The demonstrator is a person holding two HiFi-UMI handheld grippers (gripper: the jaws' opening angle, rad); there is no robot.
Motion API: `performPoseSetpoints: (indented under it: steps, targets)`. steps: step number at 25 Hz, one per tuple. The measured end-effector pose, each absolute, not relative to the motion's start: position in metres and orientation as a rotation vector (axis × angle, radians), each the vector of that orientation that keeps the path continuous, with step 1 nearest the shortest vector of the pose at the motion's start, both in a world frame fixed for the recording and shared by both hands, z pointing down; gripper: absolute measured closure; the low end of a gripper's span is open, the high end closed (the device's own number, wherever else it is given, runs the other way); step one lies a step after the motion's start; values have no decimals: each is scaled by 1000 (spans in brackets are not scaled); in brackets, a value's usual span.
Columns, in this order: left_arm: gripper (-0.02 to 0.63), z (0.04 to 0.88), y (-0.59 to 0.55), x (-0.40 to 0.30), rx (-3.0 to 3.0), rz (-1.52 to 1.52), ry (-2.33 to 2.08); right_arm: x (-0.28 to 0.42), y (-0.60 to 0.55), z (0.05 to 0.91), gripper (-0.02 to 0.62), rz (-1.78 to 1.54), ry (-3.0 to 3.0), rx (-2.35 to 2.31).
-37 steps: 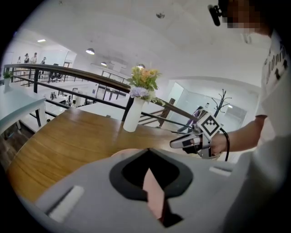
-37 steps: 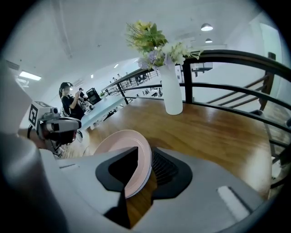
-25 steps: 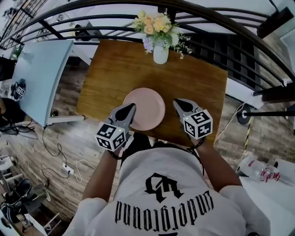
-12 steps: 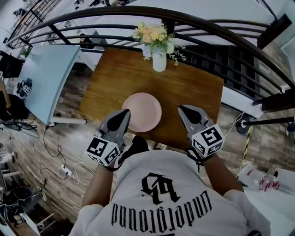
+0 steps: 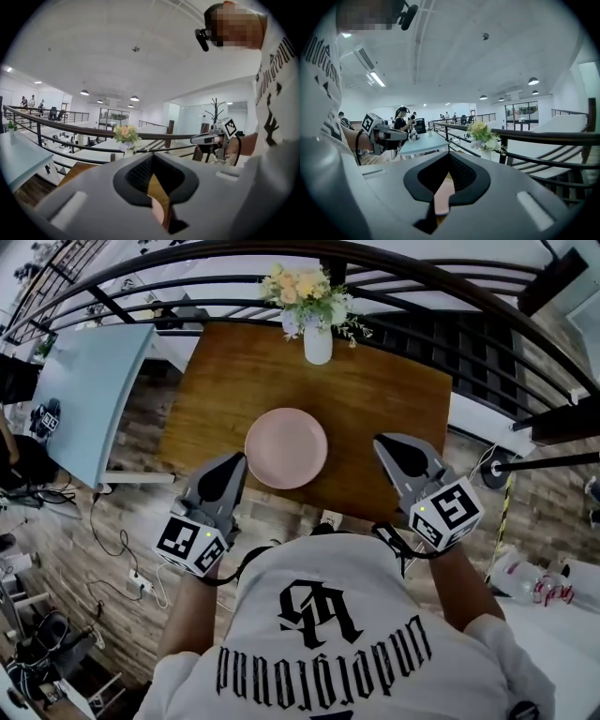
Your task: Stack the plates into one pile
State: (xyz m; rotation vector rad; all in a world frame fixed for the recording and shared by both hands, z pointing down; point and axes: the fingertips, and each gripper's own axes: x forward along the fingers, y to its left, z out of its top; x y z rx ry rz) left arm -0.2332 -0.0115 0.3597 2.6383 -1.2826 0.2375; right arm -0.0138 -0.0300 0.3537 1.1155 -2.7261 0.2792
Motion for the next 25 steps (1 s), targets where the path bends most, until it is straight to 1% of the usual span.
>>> performPoseSetpoints:
  steps: [5, 10, 20, 25]
  targets:
    - [560, 346, 8, -250, 2679, 209, -1244, -23, -2, 342, 592, 255, -2699, 1166]
    - [560, 337, 40, -284, 2716, 182, -1196, -51, 34, 338, 592, 245, -2675, 1223]
    - [560, 322, 121, -377, 2816, 117, -1139, -145, 126, 332, 592, 213, -2647, 1348]
    - [560, 325, 165, -402, 2835, 107, -1090, -182, 180, 329, 592, 192, -2653, 1363]
